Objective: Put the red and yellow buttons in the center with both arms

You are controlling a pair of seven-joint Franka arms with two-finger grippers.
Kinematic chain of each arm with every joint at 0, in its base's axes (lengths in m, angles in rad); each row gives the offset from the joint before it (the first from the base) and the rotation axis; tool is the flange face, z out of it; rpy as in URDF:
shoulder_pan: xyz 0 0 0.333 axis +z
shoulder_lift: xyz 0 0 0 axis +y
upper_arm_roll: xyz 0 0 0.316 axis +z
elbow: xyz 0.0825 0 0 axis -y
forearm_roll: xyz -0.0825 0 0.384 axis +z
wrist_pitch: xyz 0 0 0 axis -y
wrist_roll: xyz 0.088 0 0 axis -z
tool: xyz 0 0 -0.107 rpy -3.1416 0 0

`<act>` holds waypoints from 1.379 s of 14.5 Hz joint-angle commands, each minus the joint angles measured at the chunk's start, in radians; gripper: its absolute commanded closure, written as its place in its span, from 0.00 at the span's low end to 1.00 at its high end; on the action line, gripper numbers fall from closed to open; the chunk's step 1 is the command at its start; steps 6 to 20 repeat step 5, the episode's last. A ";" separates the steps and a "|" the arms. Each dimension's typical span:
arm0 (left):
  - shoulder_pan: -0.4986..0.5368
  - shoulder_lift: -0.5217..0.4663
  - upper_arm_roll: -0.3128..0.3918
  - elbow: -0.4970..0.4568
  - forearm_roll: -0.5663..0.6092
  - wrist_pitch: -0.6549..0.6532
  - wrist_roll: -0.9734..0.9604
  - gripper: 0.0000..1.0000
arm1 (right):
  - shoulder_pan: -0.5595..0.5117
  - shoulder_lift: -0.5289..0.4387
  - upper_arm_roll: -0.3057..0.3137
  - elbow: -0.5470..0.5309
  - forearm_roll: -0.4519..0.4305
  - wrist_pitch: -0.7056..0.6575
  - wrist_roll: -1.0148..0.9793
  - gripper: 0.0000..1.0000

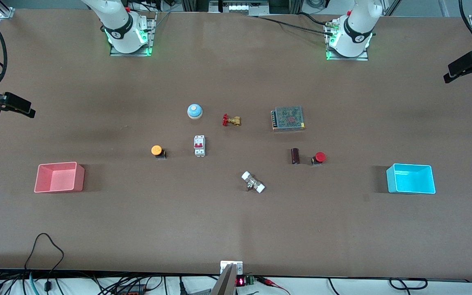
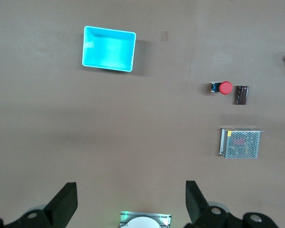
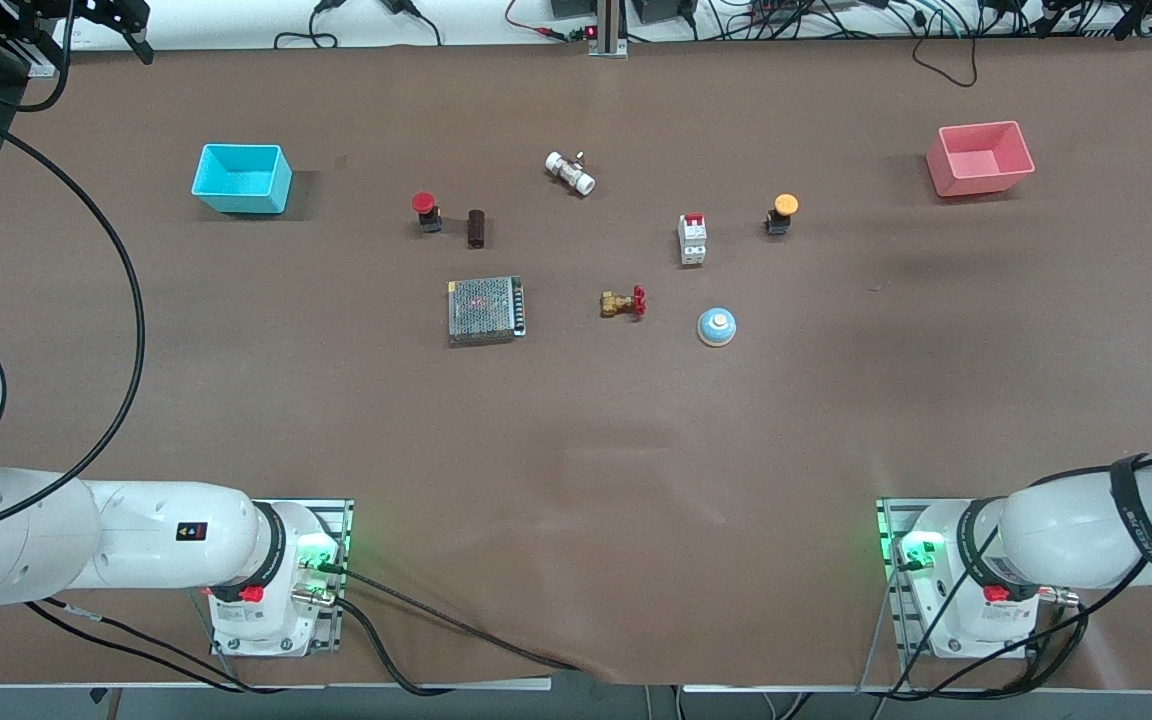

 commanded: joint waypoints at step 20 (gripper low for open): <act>0.000 -0.019 -0.002 -0.024 0.020 0.014 -0.003 0.00 | -0.008 -0.048 0.009 -0.045 -0.016 -0.025 -0.017 0.00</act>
